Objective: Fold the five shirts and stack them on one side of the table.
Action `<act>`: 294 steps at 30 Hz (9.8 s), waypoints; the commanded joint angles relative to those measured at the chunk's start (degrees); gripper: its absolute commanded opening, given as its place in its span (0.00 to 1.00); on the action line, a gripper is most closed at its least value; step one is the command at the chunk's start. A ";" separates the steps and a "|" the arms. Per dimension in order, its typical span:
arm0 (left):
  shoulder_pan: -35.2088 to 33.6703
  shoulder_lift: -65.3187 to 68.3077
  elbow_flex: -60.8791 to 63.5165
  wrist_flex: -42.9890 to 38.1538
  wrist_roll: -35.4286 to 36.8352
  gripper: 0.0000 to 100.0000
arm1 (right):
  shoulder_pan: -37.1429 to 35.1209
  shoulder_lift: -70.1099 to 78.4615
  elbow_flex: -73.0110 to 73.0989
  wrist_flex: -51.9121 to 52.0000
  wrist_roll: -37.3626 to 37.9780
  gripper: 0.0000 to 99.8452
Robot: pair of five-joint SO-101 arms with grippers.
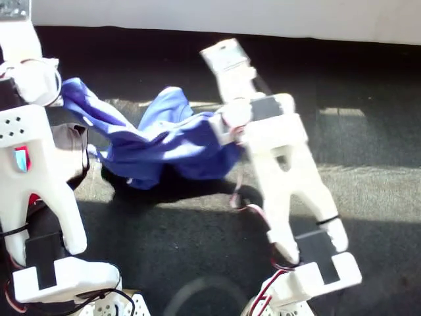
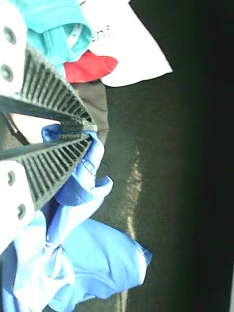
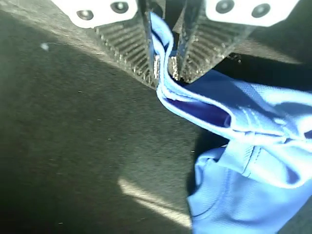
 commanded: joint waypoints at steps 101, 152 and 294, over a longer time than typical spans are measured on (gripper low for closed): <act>7.96 0.31 64.84 -14.24 -13.36 0.14 | 17.27 -56.57 56.40 -6.02 13.27 0.01; 1.71 -12.18 72.75 -16.44 -21.63 0.23 | 17.19 -56.57 56.40 -5.76 13.36 0.01; 12.26 -24.84 47.34 6.68 -5.98 0.01 | 29.58 -61.67 56.04 -2.42 10.02 0.01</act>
